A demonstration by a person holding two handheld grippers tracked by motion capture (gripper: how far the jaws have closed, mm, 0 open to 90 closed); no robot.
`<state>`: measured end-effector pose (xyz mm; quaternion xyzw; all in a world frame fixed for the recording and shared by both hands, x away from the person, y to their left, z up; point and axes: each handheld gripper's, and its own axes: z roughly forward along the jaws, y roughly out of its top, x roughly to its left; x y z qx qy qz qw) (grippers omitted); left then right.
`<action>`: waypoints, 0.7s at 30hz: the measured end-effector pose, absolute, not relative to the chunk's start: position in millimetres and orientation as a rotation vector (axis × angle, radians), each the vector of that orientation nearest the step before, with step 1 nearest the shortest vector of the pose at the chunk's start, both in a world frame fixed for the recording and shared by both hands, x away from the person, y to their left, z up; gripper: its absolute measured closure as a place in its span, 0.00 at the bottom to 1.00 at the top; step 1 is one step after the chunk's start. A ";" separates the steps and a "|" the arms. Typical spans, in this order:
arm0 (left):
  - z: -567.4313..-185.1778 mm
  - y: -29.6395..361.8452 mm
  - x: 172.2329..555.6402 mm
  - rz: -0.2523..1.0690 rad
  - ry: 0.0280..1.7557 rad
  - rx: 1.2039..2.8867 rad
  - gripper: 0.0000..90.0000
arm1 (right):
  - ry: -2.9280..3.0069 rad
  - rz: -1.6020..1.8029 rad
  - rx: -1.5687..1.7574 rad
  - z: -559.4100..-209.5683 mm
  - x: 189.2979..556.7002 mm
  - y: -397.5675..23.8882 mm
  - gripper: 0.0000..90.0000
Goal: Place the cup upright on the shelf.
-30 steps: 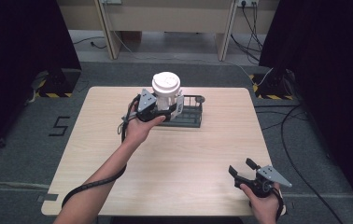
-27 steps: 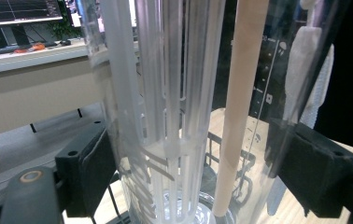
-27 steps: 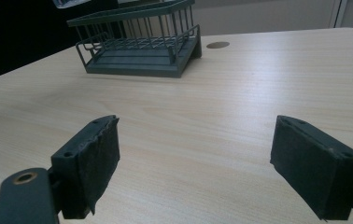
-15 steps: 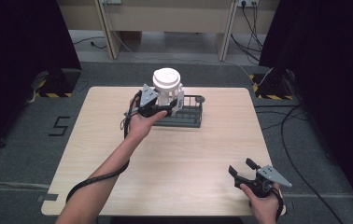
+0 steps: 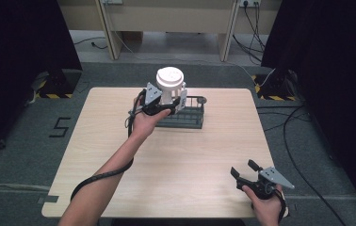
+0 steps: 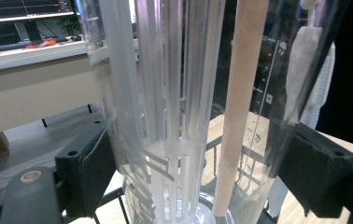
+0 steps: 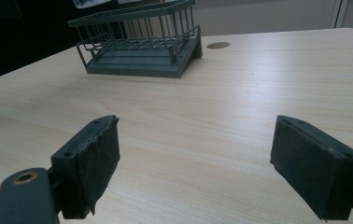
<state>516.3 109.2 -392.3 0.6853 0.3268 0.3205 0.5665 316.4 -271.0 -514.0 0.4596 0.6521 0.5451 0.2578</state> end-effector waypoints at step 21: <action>-399.8 94.0 535.4 0.771 0.794 1.620 0.19 | 1.769 1.480 1.241 -514.1 316.6 -271.7 0.18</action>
